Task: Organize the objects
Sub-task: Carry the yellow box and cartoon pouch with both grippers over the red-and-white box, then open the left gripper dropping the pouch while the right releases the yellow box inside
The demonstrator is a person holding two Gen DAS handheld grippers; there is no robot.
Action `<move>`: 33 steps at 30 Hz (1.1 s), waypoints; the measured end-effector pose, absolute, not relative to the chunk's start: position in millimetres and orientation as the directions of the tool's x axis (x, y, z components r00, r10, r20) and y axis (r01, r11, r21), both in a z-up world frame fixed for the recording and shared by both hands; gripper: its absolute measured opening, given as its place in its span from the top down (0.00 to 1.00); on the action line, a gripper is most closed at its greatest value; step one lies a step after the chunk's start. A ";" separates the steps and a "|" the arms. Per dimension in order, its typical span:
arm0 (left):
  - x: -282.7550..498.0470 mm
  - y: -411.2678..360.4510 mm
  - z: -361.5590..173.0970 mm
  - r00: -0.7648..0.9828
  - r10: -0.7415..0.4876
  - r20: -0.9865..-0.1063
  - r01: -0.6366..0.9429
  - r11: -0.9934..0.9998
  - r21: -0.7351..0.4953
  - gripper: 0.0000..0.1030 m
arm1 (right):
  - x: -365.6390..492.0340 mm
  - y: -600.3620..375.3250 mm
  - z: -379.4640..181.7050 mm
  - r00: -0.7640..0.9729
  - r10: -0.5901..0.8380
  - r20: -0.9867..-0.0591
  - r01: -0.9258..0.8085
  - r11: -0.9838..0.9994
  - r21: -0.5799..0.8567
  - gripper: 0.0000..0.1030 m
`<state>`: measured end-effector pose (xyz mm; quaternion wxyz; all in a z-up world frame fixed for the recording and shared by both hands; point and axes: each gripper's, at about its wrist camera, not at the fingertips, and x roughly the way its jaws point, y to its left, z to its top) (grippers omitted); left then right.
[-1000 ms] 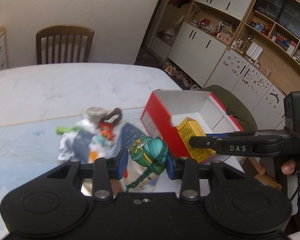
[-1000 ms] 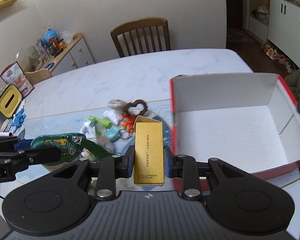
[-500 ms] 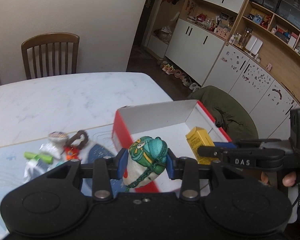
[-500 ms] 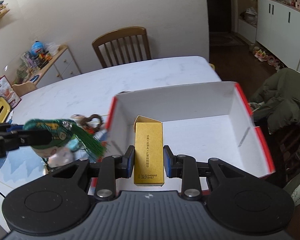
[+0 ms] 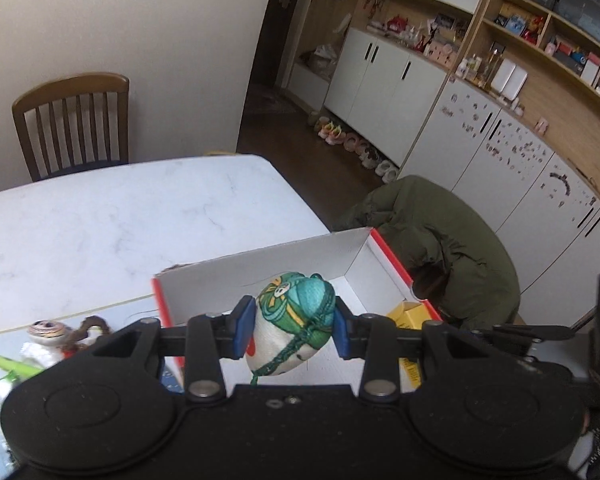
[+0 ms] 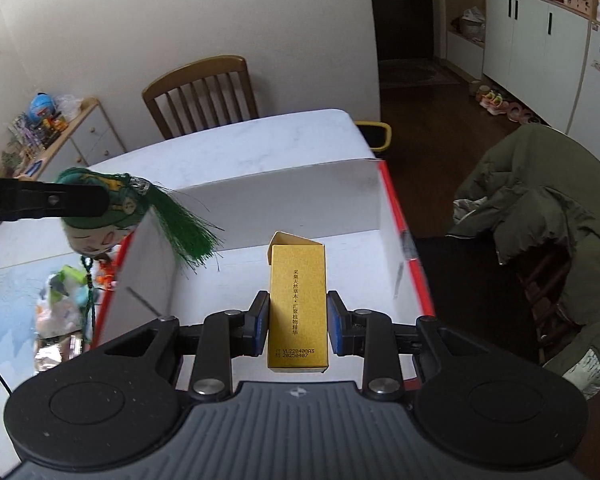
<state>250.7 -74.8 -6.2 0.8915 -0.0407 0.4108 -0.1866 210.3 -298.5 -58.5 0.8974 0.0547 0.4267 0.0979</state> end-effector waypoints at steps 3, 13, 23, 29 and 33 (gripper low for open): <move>266.0 -89.1 -21.8 0.574 -0.348 -0.742 0.288 0.933 -0.214 0.63 | 218.7 -305.8 -66.4 0.608 0.216 -0.764 -0.121 0.976 0.180 0.72; 304.8 -128.2 -66.6 0.515 -0.323 -0.794 0.314 0.933 -0.176 0.63 | 246.1 -312.8 -97.9 0.561 0.202 -0.803 -0.125 0.979 0.159 0.72; 333.5 -165.8 -96.8 0.475 -0.298 -0.828 0.346 0.928 -0.135 0.62 | 265.5 -303.5 -112.8 0.510 0.196 -0.838 -0.192 0.975 0.111 0.72; 346.4 -176.2 -115.1 0.443 -0.280 -0.851 0.355 0.927 -0.120 0.62 | 266.5 -284.1 -116.2 0.469 0.215 -0.857 -0.280 0.956 0.086 0.72; 353.1 -177.6 -127.5 0.417 -0.272 -0.867 0.356 0.927 -0.120 0.62 | 274.5 -274.0 -130.8 0.422 0.195 -0.885 -0.299 0.952 0.067 0.72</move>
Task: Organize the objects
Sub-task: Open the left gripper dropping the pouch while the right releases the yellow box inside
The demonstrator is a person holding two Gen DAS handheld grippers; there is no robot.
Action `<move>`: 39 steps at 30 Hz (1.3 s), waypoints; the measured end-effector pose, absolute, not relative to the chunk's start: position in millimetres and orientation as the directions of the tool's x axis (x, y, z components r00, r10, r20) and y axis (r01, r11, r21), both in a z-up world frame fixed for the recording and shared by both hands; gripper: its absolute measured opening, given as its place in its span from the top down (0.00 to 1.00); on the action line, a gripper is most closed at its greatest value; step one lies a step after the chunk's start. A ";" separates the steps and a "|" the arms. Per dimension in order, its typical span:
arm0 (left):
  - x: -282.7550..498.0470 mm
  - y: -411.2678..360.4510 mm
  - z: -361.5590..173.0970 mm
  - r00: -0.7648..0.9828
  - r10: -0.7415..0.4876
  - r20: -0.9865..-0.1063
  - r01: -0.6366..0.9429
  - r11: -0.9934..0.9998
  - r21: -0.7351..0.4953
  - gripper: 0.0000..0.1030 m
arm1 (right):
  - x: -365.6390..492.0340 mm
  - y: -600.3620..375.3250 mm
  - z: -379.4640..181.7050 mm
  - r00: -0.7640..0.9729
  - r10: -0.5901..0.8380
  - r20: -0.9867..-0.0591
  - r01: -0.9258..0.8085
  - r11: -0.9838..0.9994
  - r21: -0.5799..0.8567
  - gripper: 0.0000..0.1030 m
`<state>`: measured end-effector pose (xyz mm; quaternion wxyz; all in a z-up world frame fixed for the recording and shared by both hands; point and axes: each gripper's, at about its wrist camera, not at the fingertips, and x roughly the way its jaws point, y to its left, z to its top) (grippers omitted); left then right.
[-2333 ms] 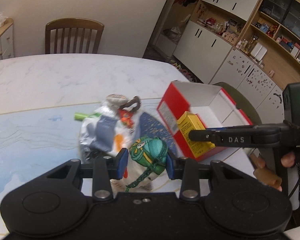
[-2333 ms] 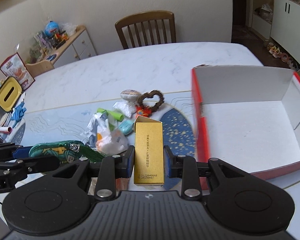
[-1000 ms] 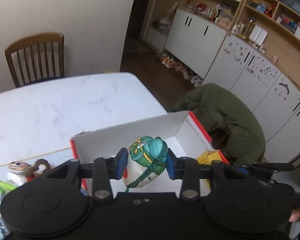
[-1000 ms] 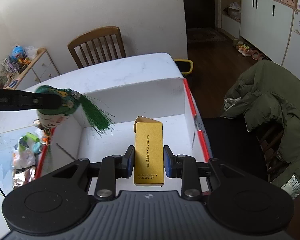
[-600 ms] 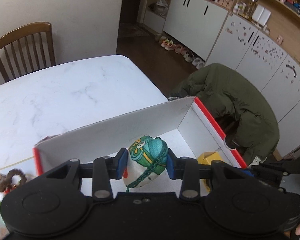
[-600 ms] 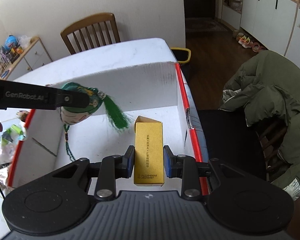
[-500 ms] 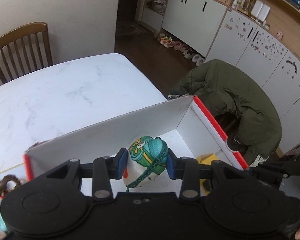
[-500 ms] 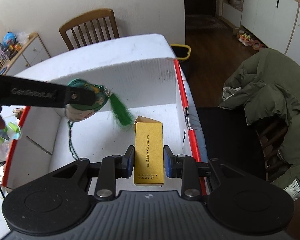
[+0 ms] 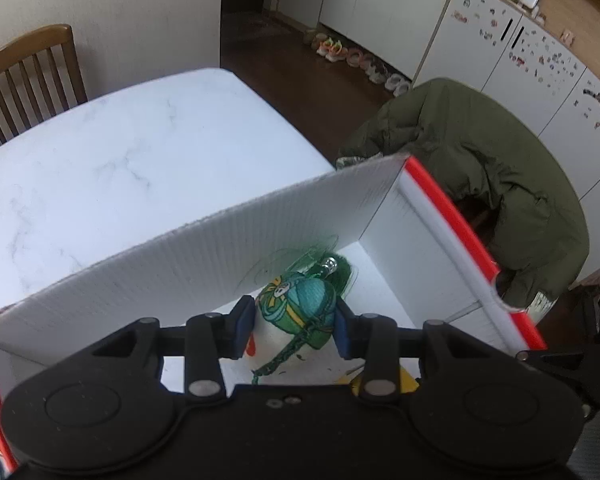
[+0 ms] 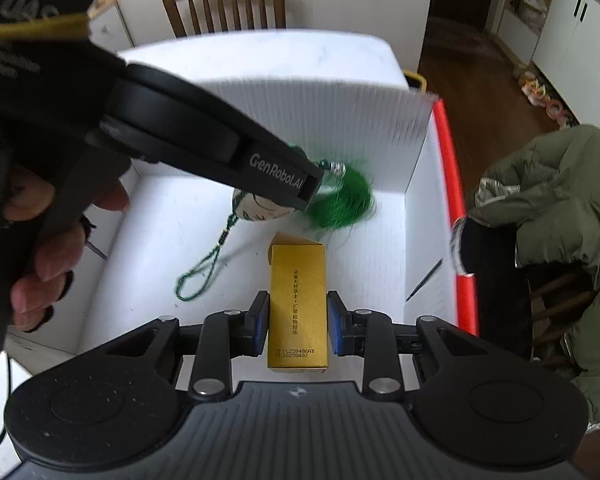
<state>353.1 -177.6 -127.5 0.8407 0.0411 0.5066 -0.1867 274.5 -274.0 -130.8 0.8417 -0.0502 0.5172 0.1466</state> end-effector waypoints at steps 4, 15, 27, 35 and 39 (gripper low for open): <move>357.1 -178.7 -138.1 0.392 -0.264 -0.882 0.358 0.926 -0.118 0.62 | 279.7 -271.5 -137.9 0.397 0.191 -0.898 -0.309 0.949 0.065 0.72; 361.5 -179.2 -150.6 0.338 -0.206 -0.918 0.359 0.930 -0.076 0.59 | 293.4 -278.2 -152.9 0.317 0.190 -0.929 -0.276 0.956 0.101 0.71; 350.6 -168.4 -137.2 0.391 -0.178 -0.903 0.330 0.943 -0.042 0.20 | 281.9 -290.5 -137.0 0.365 0.224 -0.904 -0.258 0.957 0.133 0.55; 327.0 -149.3 -105.8 0.456 -0.220 -0.863 0.313 0.947 -0.076 0.18 | 265.4 -291.6 -110.0 0.431 0.264 -0.863 -0.278 0.949 0.152 0.46; 311.7 -134.1 -87.3 0.498 -0.233 -0.835 0.299 0.950 -0.087 0.15 | 256.2 -290.0 -95.8 0.455 0.284 -0.844 -0.292 0.943 0.160 0.45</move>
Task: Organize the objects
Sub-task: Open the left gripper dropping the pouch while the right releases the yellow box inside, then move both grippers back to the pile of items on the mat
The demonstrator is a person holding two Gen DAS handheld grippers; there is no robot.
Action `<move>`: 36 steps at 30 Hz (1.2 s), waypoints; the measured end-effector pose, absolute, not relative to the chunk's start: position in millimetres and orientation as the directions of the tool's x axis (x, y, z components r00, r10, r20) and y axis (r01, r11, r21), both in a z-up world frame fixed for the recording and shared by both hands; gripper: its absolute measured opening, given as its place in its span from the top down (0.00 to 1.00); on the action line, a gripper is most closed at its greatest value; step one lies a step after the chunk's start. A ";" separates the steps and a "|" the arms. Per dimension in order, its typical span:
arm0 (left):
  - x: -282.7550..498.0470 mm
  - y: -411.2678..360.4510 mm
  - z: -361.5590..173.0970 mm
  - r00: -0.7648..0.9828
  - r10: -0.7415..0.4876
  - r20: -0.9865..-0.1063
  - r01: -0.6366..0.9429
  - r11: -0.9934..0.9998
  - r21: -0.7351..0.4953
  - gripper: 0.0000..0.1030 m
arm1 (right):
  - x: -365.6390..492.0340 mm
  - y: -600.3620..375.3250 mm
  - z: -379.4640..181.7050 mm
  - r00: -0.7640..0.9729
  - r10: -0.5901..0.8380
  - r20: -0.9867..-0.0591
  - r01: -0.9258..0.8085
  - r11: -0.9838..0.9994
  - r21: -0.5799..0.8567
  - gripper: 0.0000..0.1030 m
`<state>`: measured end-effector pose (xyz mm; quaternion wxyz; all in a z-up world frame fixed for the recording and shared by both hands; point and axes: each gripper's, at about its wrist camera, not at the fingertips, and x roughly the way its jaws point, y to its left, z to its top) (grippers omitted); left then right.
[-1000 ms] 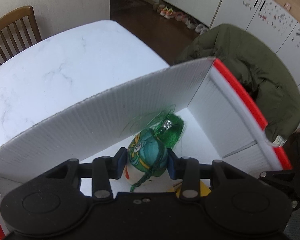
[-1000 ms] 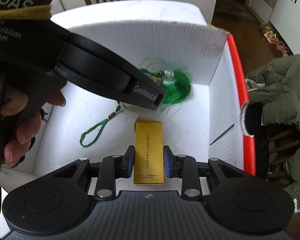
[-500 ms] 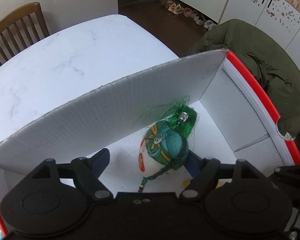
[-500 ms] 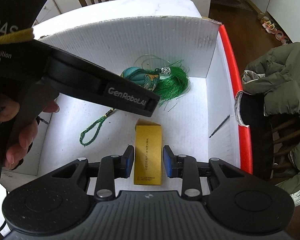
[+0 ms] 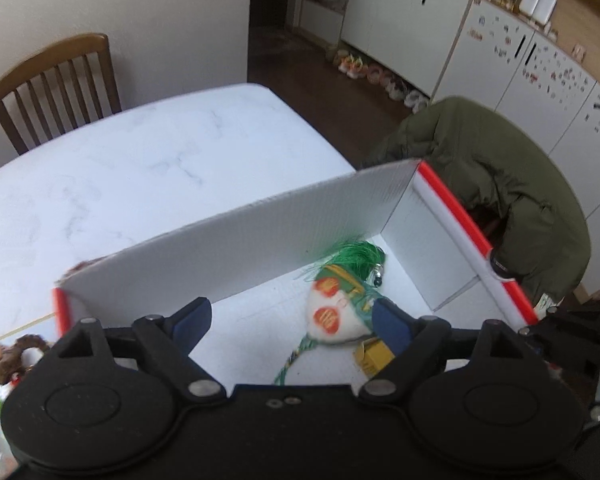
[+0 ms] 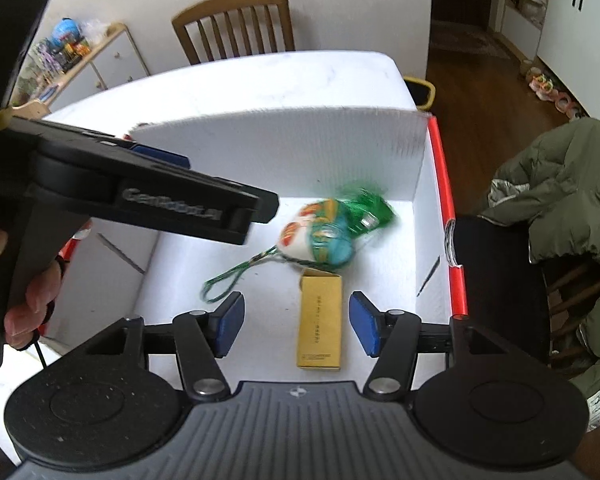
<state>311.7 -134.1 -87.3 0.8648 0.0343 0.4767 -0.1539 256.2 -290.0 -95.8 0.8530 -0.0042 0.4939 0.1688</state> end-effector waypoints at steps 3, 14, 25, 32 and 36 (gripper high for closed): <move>298.7 -121.7 -74.5 0.531 -0.239 -0.813 0.291 0.953 -0.090 0.13 | 247.7 -286.8 -85.1 0.474 0.298 -0.829 -0.311 0.937 0.160 0.44; 242.7 -73.0 -37.7 0.614 -0.238 -0.753 0.274 0.958 -0.080 0.02 | 219.6 -265.4 -59.1 0.532 0.307 -0.789 -0.317 0.936 0.150 0.32; 203.4 -1.3 -28.8 0.650 -0.229 -0.724 0.234 0.968 -0.097 0.01 | 189.6 -225.4 -48.2 0.596 0.286 -0.751 -0.305 0.945 0.118 0.21; 184.1 44.7 -32.3 0.647 -0.206 -0.734 0.210 0.974 -0.088 0.00 | 177.6 -185.4 -36.1 0.616 0.304 -0.727 -0.331 0.937 0.111 0.18; 174.1 73.4 -38.3 0.645 -0.191 -0.740 0.189 0.978 -0.088 0.00 | 173.2 -160.8 -34.8 0.622 0.296 -0.725 -0.341 0.936 0.090 0.18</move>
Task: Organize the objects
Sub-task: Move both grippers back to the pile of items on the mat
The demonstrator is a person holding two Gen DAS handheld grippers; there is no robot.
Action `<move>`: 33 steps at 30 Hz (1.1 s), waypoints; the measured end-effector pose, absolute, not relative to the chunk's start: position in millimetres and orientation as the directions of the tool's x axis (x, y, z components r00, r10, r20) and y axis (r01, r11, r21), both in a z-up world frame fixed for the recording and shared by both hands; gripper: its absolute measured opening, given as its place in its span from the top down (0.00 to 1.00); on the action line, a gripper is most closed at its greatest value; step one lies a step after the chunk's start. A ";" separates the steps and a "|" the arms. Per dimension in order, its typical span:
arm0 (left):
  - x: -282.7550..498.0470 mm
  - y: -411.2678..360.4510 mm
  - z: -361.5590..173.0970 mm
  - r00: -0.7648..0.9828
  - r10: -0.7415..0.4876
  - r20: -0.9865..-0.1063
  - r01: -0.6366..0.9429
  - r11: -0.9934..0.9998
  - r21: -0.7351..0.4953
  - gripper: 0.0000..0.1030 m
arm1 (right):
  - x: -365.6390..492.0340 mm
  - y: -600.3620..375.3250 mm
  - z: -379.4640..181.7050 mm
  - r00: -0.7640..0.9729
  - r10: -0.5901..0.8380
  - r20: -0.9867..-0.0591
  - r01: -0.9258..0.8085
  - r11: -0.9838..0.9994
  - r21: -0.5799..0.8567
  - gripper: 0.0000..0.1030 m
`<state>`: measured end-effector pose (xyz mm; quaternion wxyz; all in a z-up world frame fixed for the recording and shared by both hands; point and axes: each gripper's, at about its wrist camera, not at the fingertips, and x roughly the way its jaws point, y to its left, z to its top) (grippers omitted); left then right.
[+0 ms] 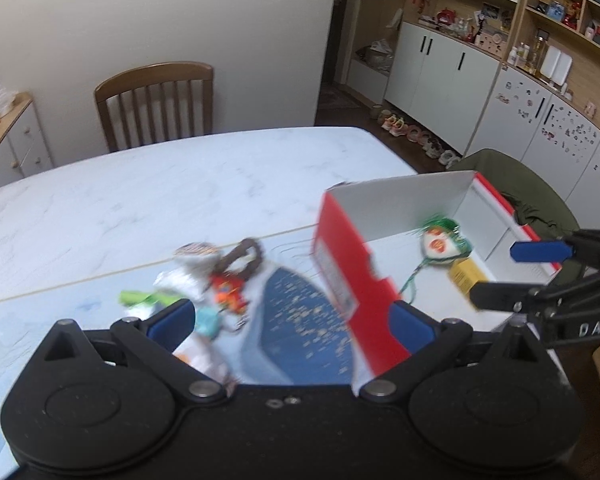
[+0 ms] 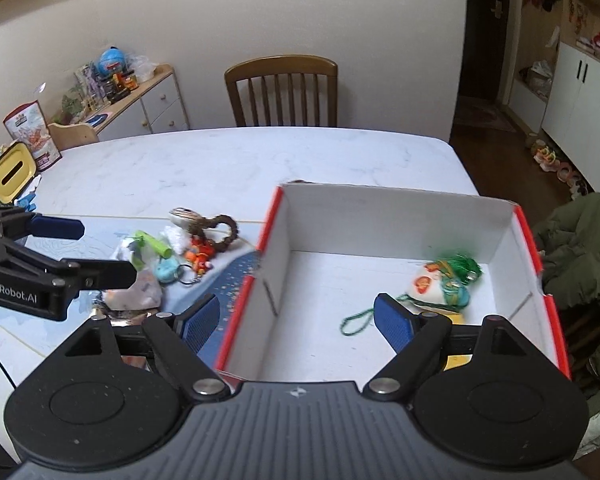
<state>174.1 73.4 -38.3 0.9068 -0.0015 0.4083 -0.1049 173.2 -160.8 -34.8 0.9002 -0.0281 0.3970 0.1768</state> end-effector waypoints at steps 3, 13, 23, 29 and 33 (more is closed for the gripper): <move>168.0 94.0 -45.2 0.635 -0.185 -0.750 0.166 0.981 -0.101 0.00 | 170.5 -143.0 -34.7 0.617 0.301 -0.727 -0.356 0.931 0.083 0.18; 150.5 143.1 -77.5 0.589 -0.169 -0.790 0.130 0.985 -0.113 0.00 | 175.1 -88.9 -38.7 0.566 0.338 -0.752 -0.394 0.912 0.113 0.18; 143.7 160.7 -124.1 0.502 -0.214 -0.838 0.112 0.977 -0.182 0.01 | 190.7 -29.2 -56.8 0.492 0.341 -0.801 -0.428 0.896 0.118 0.18; 150.7 169.5 -139.5 0.463 -0.273 -0.844 0.088 0.961 -0.262 0.01 | 201.4 4.3 -73.5 0.457 0.330 -0.826 -0.455 0.885 0.102 0.18; 156.1 171.6 -145.7 0.450 -0.282 -0.847 0.074 0.957 -0.279 0.01 | 211.4 21.4 -87.3 0.427 0.322 -0.845 -0.468 0.878 0.098 0.18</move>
